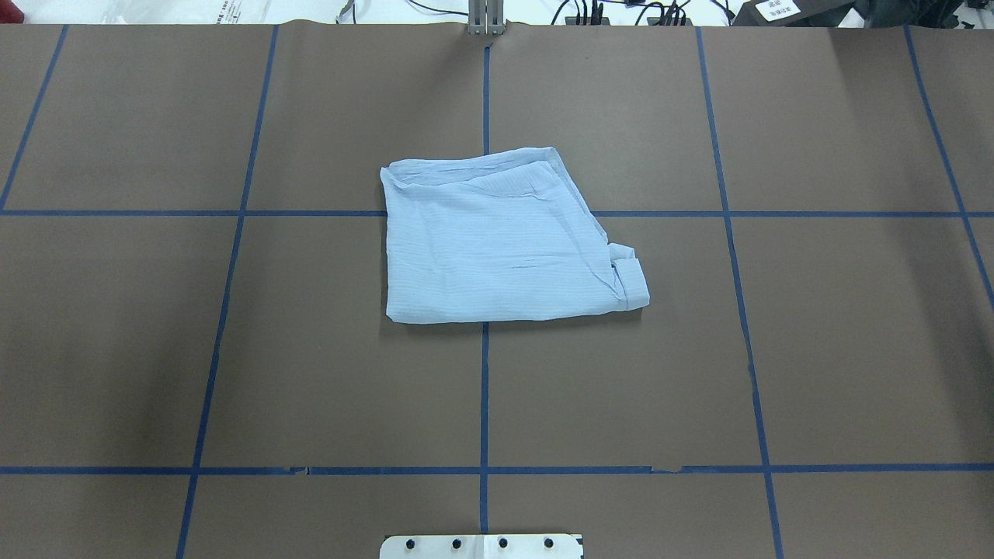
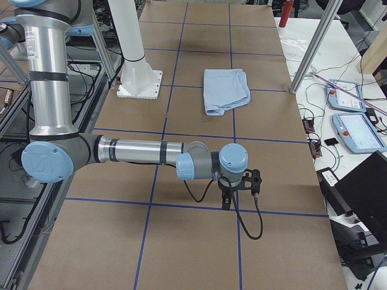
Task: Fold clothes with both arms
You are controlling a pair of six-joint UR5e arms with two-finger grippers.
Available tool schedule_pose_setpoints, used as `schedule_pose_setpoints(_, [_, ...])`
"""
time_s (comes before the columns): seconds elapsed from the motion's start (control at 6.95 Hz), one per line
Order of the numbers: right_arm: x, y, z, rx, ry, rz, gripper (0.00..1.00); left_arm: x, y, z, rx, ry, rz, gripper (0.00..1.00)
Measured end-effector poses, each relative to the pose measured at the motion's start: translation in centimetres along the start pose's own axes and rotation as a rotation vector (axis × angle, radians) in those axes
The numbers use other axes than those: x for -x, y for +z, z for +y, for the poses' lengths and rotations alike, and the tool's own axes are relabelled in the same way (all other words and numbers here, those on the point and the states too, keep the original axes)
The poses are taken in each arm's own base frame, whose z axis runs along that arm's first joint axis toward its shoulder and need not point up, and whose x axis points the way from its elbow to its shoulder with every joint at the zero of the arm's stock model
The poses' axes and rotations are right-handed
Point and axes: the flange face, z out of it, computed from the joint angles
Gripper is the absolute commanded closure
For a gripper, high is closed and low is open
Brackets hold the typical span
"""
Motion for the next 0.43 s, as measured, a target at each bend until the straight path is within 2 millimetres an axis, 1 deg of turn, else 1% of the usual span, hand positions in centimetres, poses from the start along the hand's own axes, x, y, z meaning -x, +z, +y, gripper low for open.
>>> schedule_pose_setpoints(0.14, [-0.5,0.3,0.6,0.005,0.011,0.007,0.00,0.8,0.1,0.5,0.004,0.013,0.002,0.00])
schedule_pose_setpoints(0.29, [-1.0,0.5,1.3,0.006,0.041,0.013,0.00,1.1,0.2,0.8,0.005,0.017,0.003,0.00])
schedule_pose_setpoints(0.43, [-0.9,0.2,2.1,-0.001,0.082,0.018,0.00,1.2,0.2,1.0,0.005,0.018,0.004,0.00])
